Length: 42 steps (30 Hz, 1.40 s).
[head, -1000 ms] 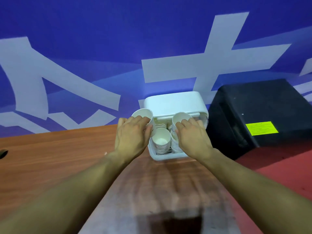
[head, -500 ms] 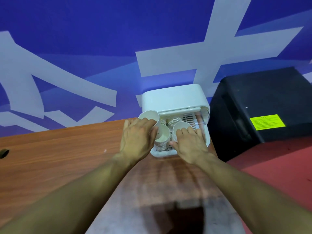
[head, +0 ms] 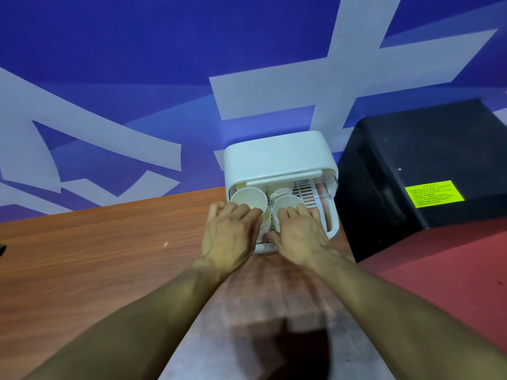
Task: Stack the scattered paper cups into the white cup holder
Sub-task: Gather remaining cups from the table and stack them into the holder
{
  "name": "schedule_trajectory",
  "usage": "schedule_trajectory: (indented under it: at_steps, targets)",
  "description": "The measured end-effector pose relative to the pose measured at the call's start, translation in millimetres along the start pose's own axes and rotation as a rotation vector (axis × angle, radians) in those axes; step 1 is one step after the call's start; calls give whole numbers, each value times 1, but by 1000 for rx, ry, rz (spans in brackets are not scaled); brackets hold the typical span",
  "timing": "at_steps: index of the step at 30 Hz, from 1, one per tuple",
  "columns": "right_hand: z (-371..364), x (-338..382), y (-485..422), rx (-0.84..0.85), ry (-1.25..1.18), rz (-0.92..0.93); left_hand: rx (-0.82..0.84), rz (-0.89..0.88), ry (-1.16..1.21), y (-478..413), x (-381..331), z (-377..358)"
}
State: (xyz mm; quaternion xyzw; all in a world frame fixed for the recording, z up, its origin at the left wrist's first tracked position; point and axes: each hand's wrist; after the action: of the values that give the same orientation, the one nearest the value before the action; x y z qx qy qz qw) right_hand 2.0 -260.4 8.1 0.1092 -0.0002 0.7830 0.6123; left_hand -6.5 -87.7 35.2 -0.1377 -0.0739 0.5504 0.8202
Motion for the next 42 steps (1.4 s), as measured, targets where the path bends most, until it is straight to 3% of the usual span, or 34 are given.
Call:
schedule_trajectory:
  at_steps: [12, 23, 31, 34, 38, 42]
  targets:
    - [-3, 0, -4, -39, -2, 13, 200, 11, 144, 5, 2, -30]
    - [-6, -2, -5, -74, -5, 29, 280, 60, 135, 6, -3, -43]
    - [2, 3, 0, -5, 14, -8, 368, 66, 157, 1, -4, -34]
    - [8, 7, 7, -21, -7, -21, 328, 106, 223, 4, -3, -22]
    - [22, 16, 21, -182, 55, 9, 142, 142, 30, 3, 6, 14]
    - [54, 33, 27, -224, 109, 22, 122, 220, 0, 6, 25, 52]
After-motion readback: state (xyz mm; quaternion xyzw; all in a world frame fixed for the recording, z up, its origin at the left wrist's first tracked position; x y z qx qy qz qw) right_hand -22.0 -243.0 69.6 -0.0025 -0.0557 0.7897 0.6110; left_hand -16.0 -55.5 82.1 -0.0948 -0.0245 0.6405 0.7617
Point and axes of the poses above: each hand's wrist, its own y-axis away from the middle knuckle, its own z-axis out of the back of the hand, x = y × z, and after that the axes turned 3 degrees about -y, right-handed
